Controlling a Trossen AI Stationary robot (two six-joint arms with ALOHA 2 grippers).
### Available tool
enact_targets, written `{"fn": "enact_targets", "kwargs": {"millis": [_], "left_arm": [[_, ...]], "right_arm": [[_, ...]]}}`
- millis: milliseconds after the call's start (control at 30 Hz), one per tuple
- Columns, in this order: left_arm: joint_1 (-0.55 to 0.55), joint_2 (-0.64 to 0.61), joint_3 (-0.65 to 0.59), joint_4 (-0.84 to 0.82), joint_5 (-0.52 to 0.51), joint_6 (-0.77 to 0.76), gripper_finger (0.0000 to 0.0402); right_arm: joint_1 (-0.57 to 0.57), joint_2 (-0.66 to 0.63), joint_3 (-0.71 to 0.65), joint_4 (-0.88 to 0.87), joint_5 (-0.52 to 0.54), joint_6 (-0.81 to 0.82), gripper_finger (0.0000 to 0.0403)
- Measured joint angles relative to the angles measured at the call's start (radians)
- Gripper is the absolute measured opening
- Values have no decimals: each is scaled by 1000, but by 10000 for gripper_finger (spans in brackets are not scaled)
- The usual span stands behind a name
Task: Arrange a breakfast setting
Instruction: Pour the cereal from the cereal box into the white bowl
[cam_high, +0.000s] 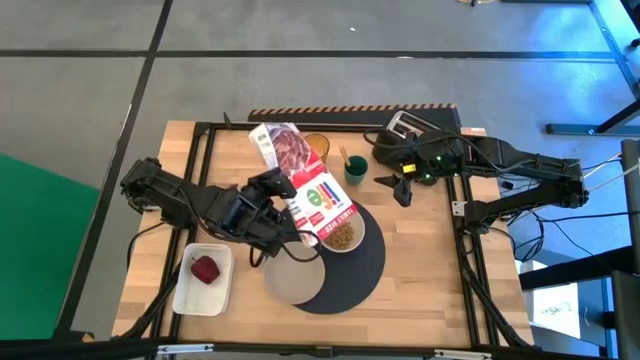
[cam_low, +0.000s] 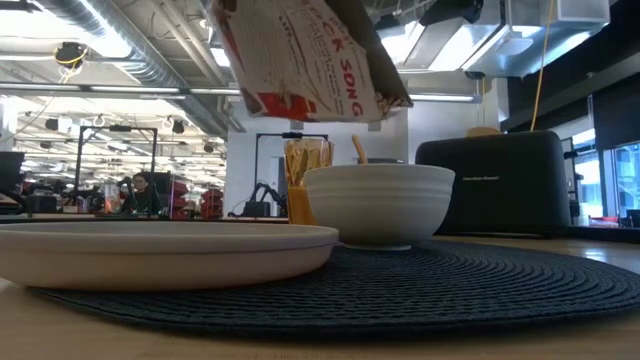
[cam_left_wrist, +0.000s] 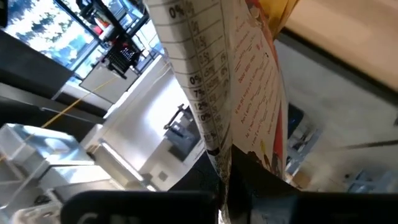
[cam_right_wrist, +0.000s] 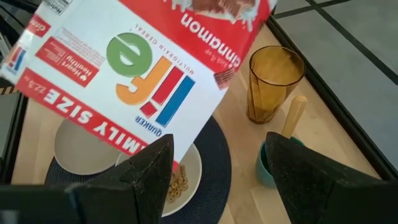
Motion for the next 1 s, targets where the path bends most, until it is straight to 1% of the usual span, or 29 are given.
{"fn": "enact_targets", "kwargs": {"millis": [367, 500, 733, 1000], "left_arm": [[-1, 0, 0, -7, 112, -132, 0], [-1, 0, 0, -14, 138, -170, 0], [-1, -22, 1, -14, 161, -222, 0], [-7, -90, 1, -15, 164, -353, 0]], "right_arm": [[0, 0, 0, 0, 5, 31, 245], [0, 0, 0, 0, 5, 34, 245], [0, 0, 0, 10, 5, 40, 245], [0, 0, 0, 63, 6, 40, 245]]}}
